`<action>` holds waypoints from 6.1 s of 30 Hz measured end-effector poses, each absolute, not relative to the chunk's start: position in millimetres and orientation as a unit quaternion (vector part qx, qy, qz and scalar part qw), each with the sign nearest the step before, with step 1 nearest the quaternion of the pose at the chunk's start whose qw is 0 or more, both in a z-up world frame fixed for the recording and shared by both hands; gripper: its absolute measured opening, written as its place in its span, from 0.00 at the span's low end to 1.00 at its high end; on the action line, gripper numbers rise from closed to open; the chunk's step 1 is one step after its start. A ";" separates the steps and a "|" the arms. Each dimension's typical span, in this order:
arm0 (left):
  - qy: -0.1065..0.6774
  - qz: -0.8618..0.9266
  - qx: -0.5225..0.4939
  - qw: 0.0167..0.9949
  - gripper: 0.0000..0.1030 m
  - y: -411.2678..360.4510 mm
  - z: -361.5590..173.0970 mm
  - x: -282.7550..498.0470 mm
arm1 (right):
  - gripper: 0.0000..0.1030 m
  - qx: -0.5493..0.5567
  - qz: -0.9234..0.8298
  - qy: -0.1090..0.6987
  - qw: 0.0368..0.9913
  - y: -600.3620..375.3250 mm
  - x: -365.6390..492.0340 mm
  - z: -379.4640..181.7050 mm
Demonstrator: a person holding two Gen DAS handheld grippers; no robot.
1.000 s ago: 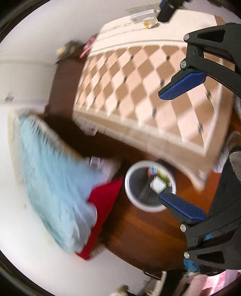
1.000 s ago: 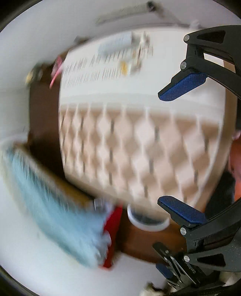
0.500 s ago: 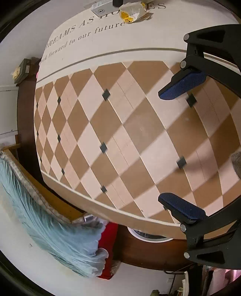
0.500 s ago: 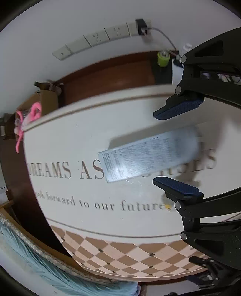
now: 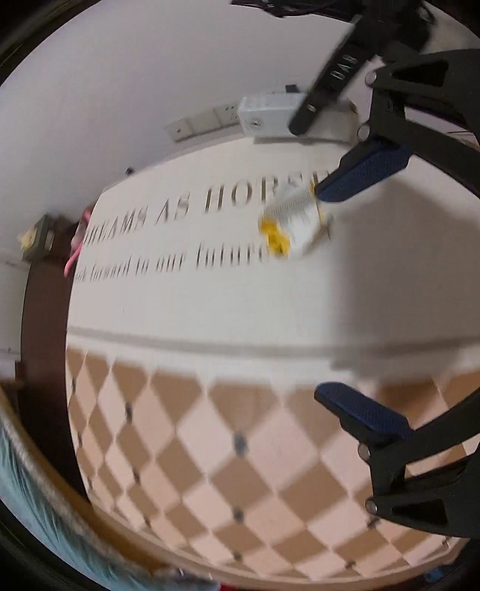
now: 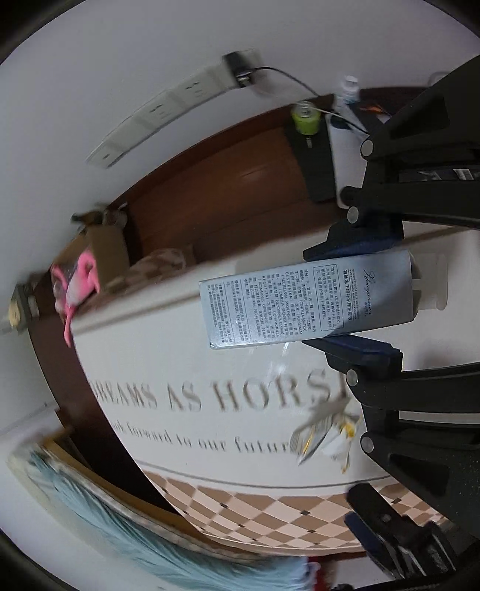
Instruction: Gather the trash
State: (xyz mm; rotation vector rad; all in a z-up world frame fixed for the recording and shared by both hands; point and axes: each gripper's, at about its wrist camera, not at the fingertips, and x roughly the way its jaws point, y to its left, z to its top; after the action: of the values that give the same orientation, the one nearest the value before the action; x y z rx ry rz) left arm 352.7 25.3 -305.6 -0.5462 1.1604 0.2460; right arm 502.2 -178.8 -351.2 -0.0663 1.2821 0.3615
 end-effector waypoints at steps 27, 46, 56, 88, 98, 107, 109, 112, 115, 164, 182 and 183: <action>0.482 0.136 -0.227 0.835 0.01 62.6 -258.0 309.9 | 0.38 -0.031 0.209 0.564 0.798 -163.5 463.6 -323.0; 0.588 0.102 -0.215 0.773 0.79 18.0 -332.6 381.3 | 0.38 -0.008 0.167 0.572 0.803 -183.1 484.7 -331.2; 0.530 0.129 -0.166 0.821 0.20 13.0 -284.6 355.5 | 0.38 -0.024 0.178 0.559 0.810 -178.4 466.4 -319.8; 0.382 0.317 -0.275 0.823 0.20 327.7 -181.7 45.7 | 0.38 -0.100 0.468 0.495 0.725 198.5 217.5 -226.0; 0.444 0.342 -0.395 0.728 0.20 472.9 -313.8 -39.5 | 0.38 -0.177 0.495 0.588 0.614 373.0 113.3 -373.5; 0.485 0.340 -0.435 0.678 0.61 508.8 -387.2 -47.5 | 0.61 -0.208 0.470 0.616 0.597 425.6 94.2 -457.1; 0.477 0.353 -0.428 0.681 0.86 510.5 -388.0 -55.9 | 0.74 -0.213 0.468 0.609 0.604 424.2 98.2 -457.6; 0.486 0.376 -0.405 0.677 0.96 506.3 -385.8 -66.9 | 0.98 -0.235 0.459 0.595 0.617 420.9 96.2 -454.7; 0.488 0.399 -0.375 0.680 0.97 497.1 -376.8 -76.0 | 1.00 -0.260 0.449 0.581 0.628 416.8 93.8 -448.3; 0.288 0.370 -0.274 0.840 0.97 215.6 -72.2 -230.7 | 1.00 -0.138 0.655 0.402 0.625 90.2 -24.5 -83.7; 0.272 0.371 -0.272 0.845 0.97 201.6 -61.8 -242.6 | 1.00 -0.134 0.677 0.410 0.597 92.6 -33.1 -77.6; 0.272 0.371 -0.271 0.845 0.97 201.6 -62.1 -243.4 | 1.00 -0.134 0.677 0.409 0.597 92.6 -33.4 -77.1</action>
State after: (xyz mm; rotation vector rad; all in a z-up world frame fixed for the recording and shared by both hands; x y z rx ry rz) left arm -243.4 201.6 -62.1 -0.5727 0.5740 0.7837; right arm -33.4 92.5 -77.1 -0.3122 0.9497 1.5720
